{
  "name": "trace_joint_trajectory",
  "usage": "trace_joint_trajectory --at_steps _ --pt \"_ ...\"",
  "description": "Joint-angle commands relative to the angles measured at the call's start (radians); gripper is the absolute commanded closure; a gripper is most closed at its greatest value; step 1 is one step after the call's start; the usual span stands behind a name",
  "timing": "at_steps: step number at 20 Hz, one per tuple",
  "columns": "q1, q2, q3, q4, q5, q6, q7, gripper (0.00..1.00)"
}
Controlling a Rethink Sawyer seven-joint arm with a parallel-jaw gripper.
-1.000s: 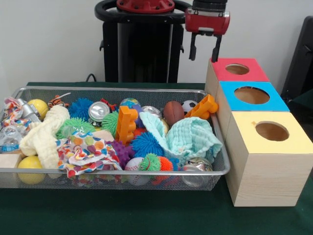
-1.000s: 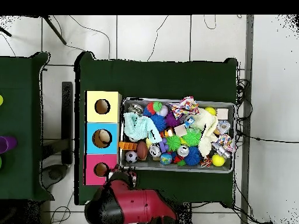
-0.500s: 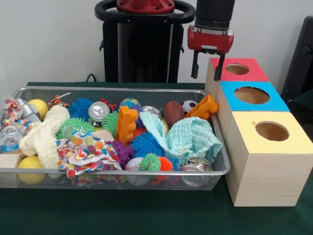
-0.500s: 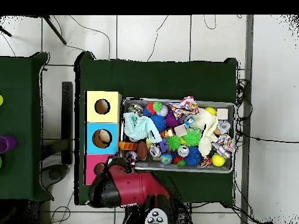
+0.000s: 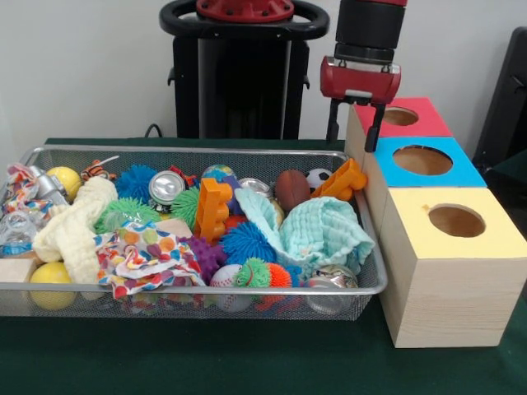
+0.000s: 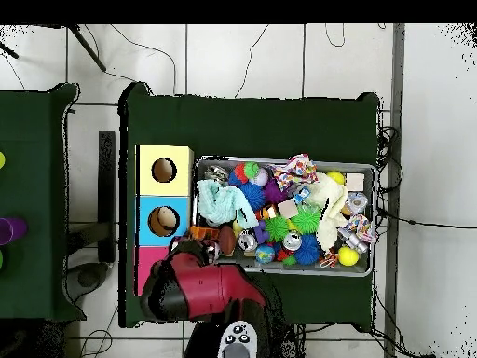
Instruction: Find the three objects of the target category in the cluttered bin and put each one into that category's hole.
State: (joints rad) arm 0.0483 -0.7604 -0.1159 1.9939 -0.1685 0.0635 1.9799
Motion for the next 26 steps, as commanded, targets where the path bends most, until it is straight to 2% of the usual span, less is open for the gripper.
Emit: trace_joint_trajectory --at_steps 1,10,22,26 --pt "-0.067 0.188 0.056 -0.075 -0.009 -0.124 0.129 0.0" --pt "-0.206 0.206 0.148 -0.03 -0.069 -0.175 0.09 0.0" --pt "-0.253 0.216 0.178 -0.001 -0.115 -0.219 0.092 0.0" --pt "-0.246 0.173 0.177 0.004 -0.117 -0.179 0.091 0.0"
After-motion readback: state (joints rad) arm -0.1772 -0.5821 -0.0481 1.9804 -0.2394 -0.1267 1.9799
